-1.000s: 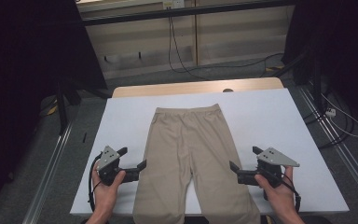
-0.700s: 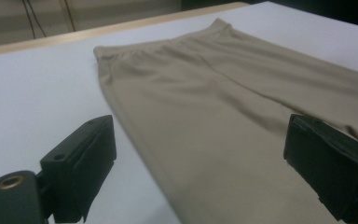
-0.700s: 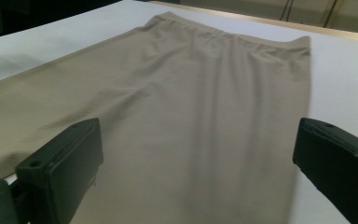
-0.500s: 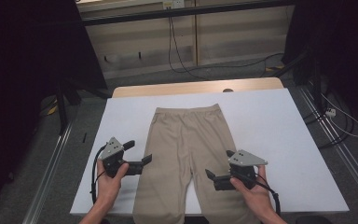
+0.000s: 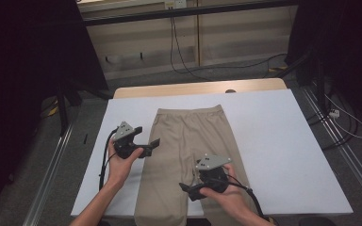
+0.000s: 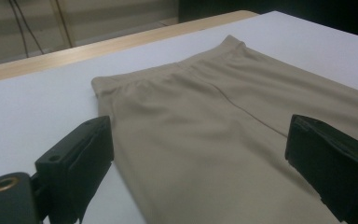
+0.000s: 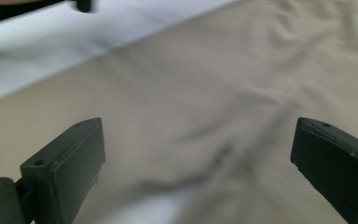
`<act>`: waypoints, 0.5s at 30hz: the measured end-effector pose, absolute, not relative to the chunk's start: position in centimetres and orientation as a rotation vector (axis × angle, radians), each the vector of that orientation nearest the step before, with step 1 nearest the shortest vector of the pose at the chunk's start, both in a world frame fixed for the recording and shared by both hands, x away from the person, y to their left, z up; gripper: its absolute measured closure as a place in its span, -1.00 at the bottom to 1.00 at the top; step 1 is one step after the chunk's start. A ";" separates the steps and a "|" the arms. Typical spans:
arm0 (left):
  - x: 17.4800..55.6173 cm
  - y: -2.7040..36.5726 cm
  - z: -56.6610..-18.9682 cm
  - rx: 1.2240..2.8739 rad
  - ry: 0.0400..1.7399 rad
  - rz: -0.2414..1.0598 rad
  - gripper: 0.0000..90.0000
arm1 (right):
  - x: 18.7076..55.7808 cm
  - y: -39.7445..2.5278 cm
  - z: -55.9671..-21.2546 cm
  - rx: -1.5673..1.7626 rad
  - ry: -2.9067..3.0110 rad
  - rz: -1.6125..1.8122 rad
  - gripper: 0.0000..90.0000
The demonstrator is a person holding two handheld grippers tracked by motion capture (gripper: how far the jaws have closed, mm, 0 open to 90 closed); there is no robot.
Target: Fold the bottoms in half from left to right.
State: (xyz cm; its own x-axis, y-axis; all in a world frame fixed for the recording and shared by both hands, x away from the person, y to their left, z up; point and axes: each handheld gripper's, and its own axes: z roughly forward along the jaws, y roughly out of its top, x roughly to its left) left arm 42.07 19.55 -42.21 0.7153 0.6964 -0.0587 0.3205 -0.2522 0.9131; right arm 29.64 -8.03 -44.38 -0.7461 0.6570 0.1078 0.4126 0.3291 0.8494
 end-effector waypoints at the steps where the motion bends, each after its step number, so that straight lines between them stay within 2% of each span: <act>1: 42.5 19.4 -42.1 1.846 0.795 0.444 -0.81 | 29.6 -8.0 -44.4 0.966 2.340 1.379 -0.94; 5: 44.2 18.5 -41.8 1.861 0.772 0.440 -0.79 | 29.8 -5.5 -43.7 0.959 2.357 1.380 -0.91; 6: 44.4 18.3 -41.8 1.864 0.782 0.438 -0.80 | 29.8 -5.0 -43.6 0.948 2.371 1.386 -0.86; 7: 44.8 18.1 -42.1 1.841 0.794 0.427 -0.80 | 29.8 -3.9 -43.6 0.929 2.402 1.383 -0.72; 9: 44.9 18.2 -42.6 1.830 0.825 0.392 -0.81 | 29.9 -2.9 -43.8 0.941 2.448 1.382 -0.66; 15: 44.7 18.5 -42.8 1.872 0.813 0.397 -0.82 | 29.5 -0.7 -44.1 0.849 2.505 1.353 -0.46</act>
